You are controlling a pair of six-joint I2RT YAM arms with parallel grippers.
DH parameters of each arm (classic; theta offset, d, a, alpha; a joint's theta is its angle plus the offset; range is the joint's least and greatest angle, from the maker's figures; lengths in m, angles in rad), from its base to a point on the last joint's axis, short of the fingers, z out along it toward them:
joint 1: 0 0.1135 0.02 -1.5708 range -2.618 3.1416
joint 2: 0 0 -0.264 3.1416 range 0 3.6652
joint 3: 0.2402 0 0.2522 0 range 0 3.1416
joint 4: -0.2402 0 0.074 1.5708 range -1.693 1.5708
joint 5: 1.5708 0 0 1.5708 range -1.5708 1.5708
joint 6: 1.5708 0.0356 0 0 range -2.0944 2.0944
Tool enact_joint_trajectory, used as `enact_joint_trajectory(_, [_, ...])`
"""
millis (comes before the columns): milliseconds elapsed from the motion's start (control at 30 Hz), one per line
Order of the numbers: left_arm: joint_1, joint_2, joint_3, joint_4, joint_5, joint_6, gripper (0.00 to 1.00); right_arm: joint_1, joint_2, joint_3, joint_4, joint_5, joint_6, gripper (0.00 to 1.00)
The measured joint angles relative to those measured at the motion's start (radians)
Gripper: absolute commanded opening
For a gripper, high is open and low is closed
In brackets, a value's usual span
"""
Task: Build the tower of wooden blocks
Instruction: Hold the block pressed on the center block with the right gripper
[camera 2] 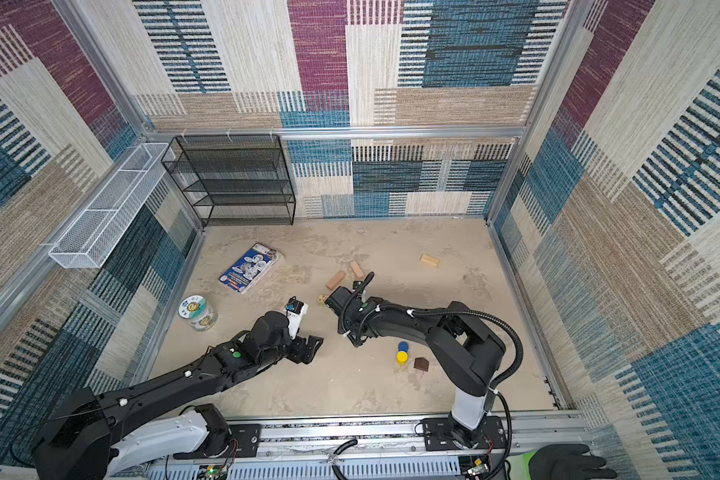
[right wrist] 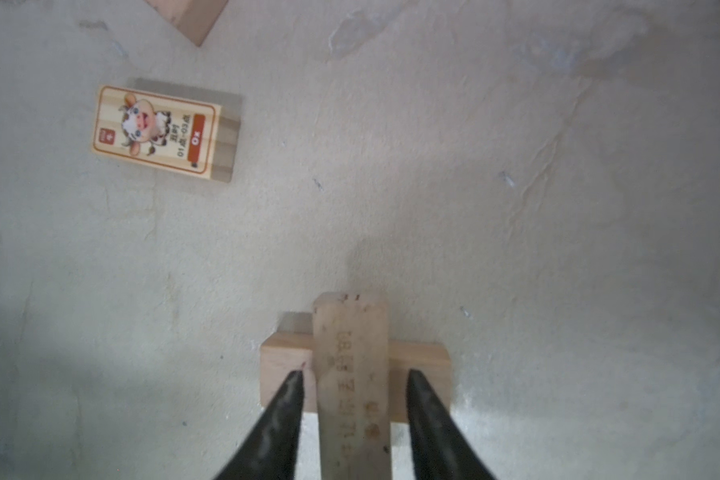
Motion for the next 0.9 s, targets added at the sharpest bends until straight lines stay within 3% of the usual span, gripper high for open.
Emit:
enact_joint_trajectory(167, [0.000, 0.011, 0.000, 0.000, 0.000, 0.000, 0.90, 0.000, 0.000, 0.000, 0.000, -0.012, 0.000, 0.54])
enact_joint_trajectory(533, [0.000, 0.021, 0.008, -0.003, -0.002, 0.000, 0.90, 0.000, -0.017, -0.007, 0.000, -0.035, 0.007, 0.35])
enact_joint_trajectory(900, [0.000, 0.022, 0.008, -0.008, -0.003, 0.000, 0.90, 0.000, -0.011, -0.007, -0.001, -0.034, 0.023, 0.37])
